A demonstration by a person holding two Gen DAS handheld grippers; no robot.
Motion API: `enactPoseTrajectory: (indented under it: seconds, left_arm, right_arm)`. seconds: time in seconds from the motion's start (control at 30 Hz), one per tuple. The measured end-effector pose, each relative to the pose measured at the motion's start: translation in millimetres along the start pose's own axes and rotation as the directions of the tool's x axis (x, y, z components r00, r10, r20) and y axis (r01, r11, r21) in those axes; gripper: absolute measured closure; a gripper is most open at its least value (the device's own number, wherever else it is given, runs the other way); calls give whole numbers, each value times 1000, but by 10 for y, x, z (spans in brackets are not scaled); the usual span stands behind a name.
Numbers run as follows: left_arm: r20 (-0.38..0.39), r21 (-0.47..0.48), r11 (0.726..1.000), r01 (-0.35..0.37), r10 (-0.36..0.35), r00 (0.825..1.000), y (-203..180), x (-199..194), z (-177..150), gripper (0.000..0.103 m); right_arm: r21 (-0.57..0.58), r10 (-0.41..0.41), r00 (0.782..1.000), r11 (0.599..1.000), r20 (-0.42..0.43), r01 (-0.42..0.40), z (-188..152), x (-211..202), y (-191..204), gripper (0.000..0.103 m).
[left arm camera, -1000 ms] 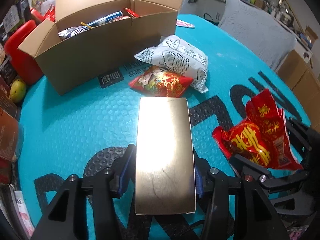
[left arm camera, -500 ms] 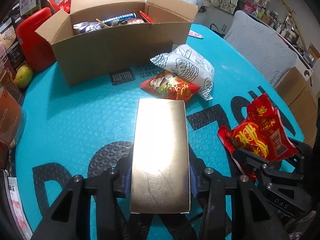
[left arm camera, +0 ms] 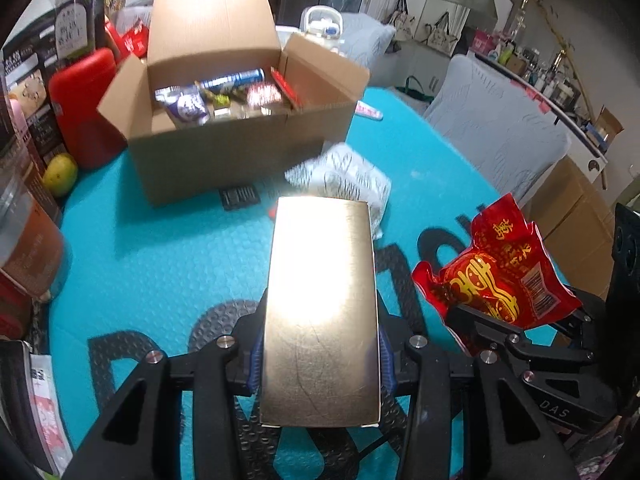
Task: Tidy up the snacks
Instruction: 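Lift the gold box and red candy bag with both tools off the table, then carry the gold box and red candy bag with both tools over the box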
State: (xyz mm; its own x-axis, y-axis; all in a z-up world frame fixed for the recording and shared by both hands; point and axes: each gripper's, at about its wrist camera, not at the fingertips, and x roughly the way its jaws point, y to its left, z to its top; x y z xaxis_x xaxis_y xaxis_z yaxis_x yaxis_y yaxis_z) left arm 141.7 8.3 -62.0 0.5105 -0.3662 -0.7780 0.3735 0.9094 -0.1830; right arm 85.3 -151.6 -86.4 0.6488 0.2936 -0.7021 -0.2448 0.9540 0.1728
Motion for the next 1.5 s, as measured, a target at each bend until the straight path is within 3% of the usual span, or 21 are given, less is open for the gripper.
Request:
enactPoseTrajectory:
  seconds: [0.43,0.87,1.13,1.5]
  left_arm:
    - [176,29,999,-13,7,984,-8,-464,490,60]
    - [317,24,997,-67,56,947,127,-679,1128,60]
    - [368,23,997,-72,59,928,203,-626,1506,60]
    - [396,-14,996,-91,89,914,471,-239,2074,60]
  right_arm:
    - [-89,44,991,995,128,-33,606,-275,130,70]
    - [-152,75,974,987,213,-42,1363,-287,113,70]
    - [-187,93,965,981,244,-47,1821,-87,59,70]
    - [-201,85,962,979,260,-32,2379,397,-97,70]
